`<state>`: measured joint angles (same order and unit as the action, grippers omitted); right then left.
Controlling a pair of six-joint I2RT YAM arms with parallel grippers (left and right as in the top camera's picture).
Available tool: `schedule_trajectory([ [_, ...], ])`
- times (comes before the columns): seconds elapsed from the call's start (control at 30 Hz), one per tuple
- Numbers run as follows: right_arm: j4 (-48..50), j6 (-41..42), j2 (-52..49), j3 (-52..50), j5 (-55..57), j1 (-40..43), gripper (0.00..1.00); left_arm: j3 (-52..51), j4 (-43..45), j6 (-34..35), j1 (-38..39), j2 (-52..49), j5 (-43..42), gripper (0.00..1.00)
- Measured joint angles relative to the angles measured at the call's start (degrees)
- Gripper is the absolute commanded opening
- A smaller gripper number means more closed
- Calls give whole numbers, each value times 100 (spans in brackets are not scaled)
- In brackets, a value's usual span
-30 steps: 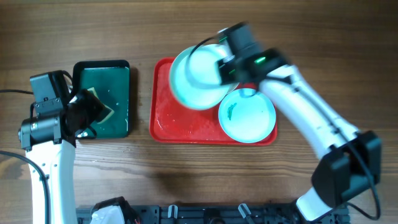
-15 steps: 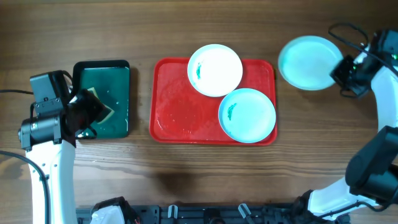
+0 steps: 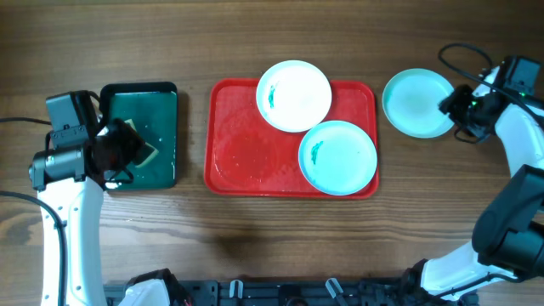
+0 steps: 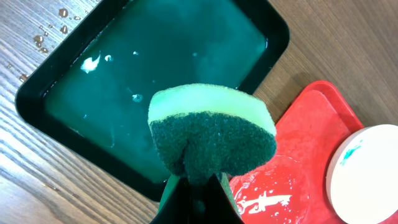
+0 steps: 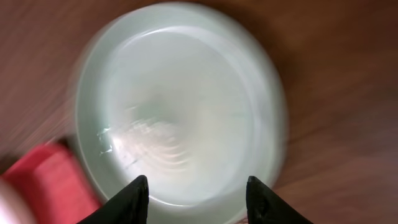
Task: Clean dirty plates on tray and stack at the side
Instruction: 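Grasp the rim of the white plate with the right gripper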
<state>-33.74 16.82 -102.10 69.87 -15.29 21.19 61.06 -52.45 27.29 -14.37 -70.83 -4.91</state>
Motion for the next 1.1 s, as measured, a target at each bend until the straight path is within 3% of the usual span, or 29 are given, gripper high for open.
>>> schedule_trajectory([
  [0.13,114,-286,0,31,-483,-979,86,0,15,0,0,0,-81,4],
  [0.17,219,-323,0,48,-529,-1283,88,0,13,0,0,0,-85,4],
  [0.3,774,-297,0,87,-192,-2708,88,0,15,0,0,0,-103,4],
  [0.47,1123,227,-278,118,1329,-3969,87,0,13,0,0,0,-103,4],
  [0.63,1526,531,-1202,120,1661,-4013,62,0,15,0,0,0,-103,4],
  [0.83,2111,492,-1311,122,1613,-4013,61,0,13,0,0,-4,-103,4],
  [0.87,2166,439,-1311,122,1604,-4013,57,0,13,2,0,-4,-101,4],
  [0.9,2225,387,-1311,122,1596,-4013,44,0,13,0,0,-4,-103,4],
  [0.97,2315,289,-1311,122,1602,-4013,30,0,13,0,0,-4,-101,4],
  [1.1,2321,195,-1311,122,1657,-4013,26,0,13,0,0,-4,-103,4],
])
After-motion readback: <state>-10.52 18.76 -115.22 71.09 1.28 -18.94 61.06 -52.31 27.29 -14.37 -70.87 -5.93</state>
